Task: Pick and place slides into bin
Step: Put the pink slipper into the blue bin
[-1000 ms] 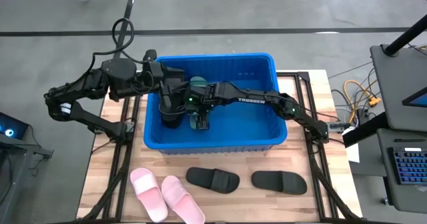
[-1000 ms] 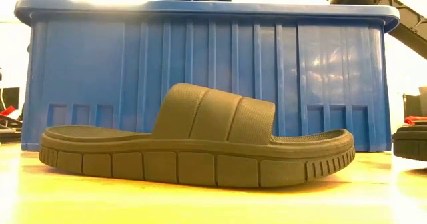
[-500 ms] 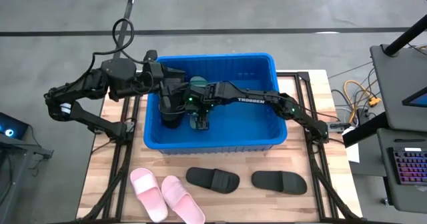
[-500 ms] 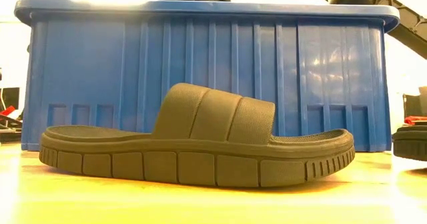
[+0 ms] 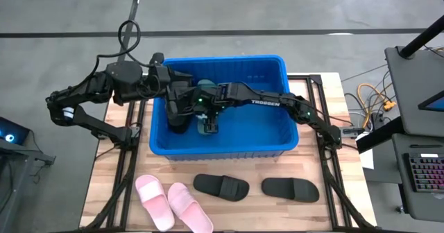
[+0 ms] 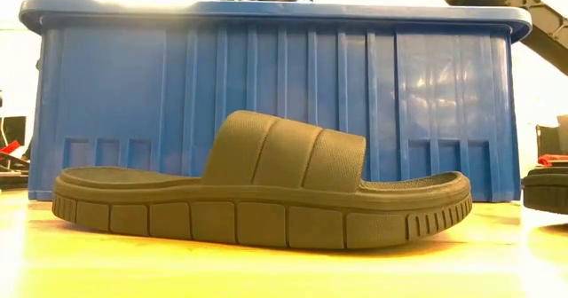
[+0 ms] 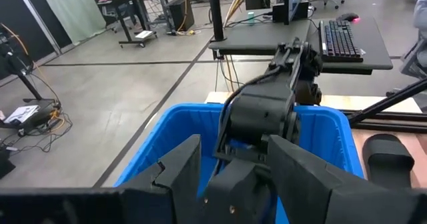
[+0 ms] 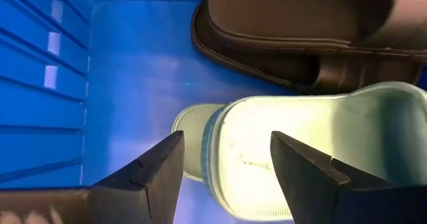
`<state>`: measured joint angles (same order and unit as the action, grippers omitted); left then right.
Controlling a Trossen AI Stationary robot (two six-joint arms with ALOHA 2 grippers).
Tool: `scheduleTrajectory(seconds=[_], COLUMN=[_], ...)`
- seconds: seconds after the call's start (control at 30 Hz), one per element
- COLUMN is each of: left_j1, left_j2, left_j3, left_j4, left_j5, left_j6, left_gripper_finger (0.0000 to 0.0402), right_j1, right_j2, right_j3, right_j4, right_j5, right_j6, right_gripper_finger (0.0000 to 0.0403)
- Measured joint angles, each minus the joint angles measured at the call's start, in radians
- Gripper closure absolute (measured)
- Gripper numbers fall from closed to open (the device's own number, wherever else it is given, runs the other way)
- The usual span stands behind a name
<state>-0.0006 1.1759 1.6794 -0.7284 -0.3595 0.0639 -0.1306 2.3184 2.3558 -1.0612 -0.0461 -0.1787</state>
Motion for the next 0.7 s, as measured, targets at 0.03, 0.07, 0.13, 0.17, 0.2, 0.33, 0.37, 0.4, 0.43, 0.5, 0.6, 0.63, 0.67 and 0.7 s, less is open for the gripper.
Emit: scheduleTrajectory(seconds=[0.03, 0.07, 0.13, 0.17, 0.2, 0.33, 0.37, 0.4, 0.43, 0.5, 0.6, 0.63, 0.67, 0.7], left_j1=[0.000, 0.000, 0.001, 0.001, 0.000, 0.000, 0.000, 0.000, 0.000, 0.000, -0.003, -0.003, -0.003, -0.003], left_j2=[0.000, 0.000, 0.000, 0.000, -0.001, -0.010, -0.013, -0.015, -0.016, -0.021, -0.030, -0.032, -0.033, -0.034], left_j3=[0.000, 0.000, 0.000, 0.000, -0.001, -0.001, -0.001, -0.001, -0.001, -0.001, -0.002, -0.002, -0.002, -0.002], left_j4=[-0.009, -0.023, -0.056, -0.076, -0.094, -0.141, -0.150, -0.161, -0.165, -0.182, -0.238, -0.265, -0.286, -0.303], left_j5=[0.000, 0.000, -0.001, -0.001, 0.000, -0.001, -0.001, -0.001, 0.000, 0.013, 0.022, 0.022, 0.022, 0.022], left_j6=[0.000, 0.000, 0.000, -0.002, -0.005, -0.031, -0.040, -0.051, -0.056, -0.061, -0.082, -0.083, -0.083, -0.084], left_gripper_finger=[0.0242, 0.0242, 0.0242, 0.0242, 0.0242, 0.0242, 0.0242, 0.0242, 0.0242, 0.0242, 0.0242, 0.0242, 0.0242, 0.0242], right_j1=[0.004, 0.008, 0.018, 0.021, 0.025, 0.039, 0.042, 0.045, 0.049, 0.062, 0.083, 0.090, 0.099, 0.106], right_j2=[-0.006, -0.015, -0.036, -0.047, -0.056, -0.095, -0.106, -0.117, -0.126, -0.147, -0.179, -0.191, -0.203, -0.214], right_j3=[0.000, 0.000, 0.000, 0.000, 0.000, 0.000, 0.000, 0.000, 0.000, 0.000, 0.000, 0.000, 0.000, 0.000], right_j4=[-0.006, -0.011, -0.038, -0.053, -0.066, -0.144, -0.164, -0.183, -0.198, -0.230, -0.286, -0.305, -0.323, -0.341], right_j5=[0.007, 0.020, 0.044, 0.053, 0.061, 0.074, 0.074, 0.075, 0.081, 0.112, 0.155, 0.163, 0.172, 0.181], right_j6=[0.001, 0.002, 0.003, 0.008, 0.021, 0.073, 0.084, 0.095, 0.104, 0.125, 0.161, 0.178, 0.196, 0.211], right_gripper_finger=[0.0190, 0.0190, 0.0190, 0.0190, 0.0190, 0.0190, 0.0190, 0.0190, 0.0190, 0.0191, 0.0191, 0.0191, 0.0191, 0.0191])
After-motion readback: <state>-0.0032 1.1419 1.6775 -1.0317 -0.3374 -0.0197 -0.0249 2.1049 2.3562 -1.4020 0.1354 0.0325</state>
